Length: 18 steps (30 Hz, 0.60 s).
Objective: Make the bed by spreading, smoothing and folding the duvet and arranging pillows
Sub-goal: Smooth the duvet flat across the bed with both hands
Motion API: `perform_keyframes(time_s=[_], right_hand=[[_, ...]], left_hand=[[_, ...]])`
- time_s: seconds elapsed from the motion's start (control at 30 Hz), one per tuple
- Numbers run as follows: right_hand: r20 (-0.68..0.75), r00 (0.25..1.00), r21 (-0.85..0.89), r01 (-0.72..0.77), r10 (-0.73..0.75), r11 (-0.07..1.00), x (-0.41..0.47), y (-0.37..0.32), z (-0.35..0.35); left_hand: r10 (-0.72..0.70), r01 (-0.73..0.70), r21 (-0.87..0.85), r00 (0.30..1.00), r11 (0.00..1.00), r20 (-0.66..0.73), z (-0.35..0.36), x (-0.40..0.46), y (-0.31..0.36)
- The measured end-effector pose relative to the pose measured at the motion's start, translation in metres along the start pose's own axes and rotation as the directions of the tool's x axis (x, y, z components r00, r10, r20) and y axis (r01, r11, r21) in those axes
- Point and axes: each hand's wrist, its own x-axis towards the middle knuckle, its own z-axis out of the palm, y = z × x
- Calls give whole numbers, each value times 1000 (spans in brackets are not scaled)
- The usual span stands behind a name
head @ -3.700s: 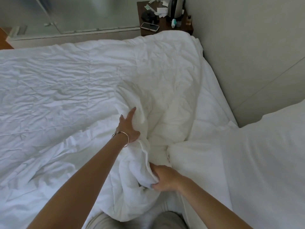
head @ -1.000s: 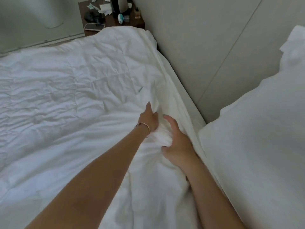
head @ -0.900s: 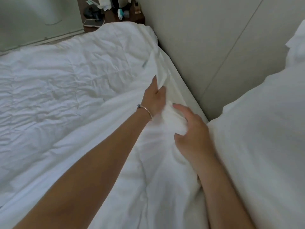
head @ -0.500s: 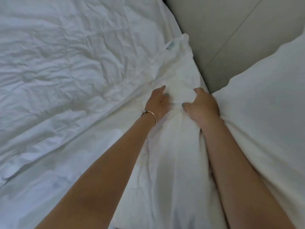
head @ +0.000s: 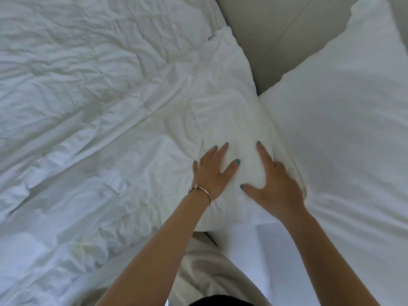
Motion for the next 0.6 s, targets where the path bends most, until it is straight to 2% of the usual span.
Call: perform_keyframes(time_s=[0.07, 0.1, 0.17, 0.23, 0.33, 0.43, 0.53, 0.57, 0.6], right_hand=[[-93, 985, -148, 132, -146, 980, -32, 23, 10], [-120, 973, -162, 175, -195, 971, -47, 38, 14], [-192, 961, -149, 172, -199, 974, -75, 73, 24], [-228, 955, -237, 135, -191, 962, -90, 91, 34], [-278, 954, -256, 44, -117, 966, -89, 68, 37], [-356, 932, -191, -9, -61, 982, -92, 60, 40], [-241, 955, 74, -161, 175, 984, -87, 75, 41], [-220, 949, 90, -211, 226, 973, -81, 69, 39], [-267, 929, 38, -255, 255, 966, -73, 54, 35]], left_hand=[[31, -31, 0, 998, 1000, 54, 5, 3, 16], [45, -43, -22, 995, 999, 95, 7, 3, 23], [85, -67, -111, 983, 992, 166, 12, 0, 30], [112, -89, -115, 969, 989, 218, 15, -8, 31], [123, -135, 25, 956, 991, 266, 21, -18, 28], [164, -174, 23, 958, 984, 237, 27, -24, 22], [166, -186, 86, 966, 979, 199, 26, -26, 13], [151, -173, 110, 971, 979, 183, 23, -24, 9], [140, -158, 112, 978, 981, 158, 18, -21, 7]])
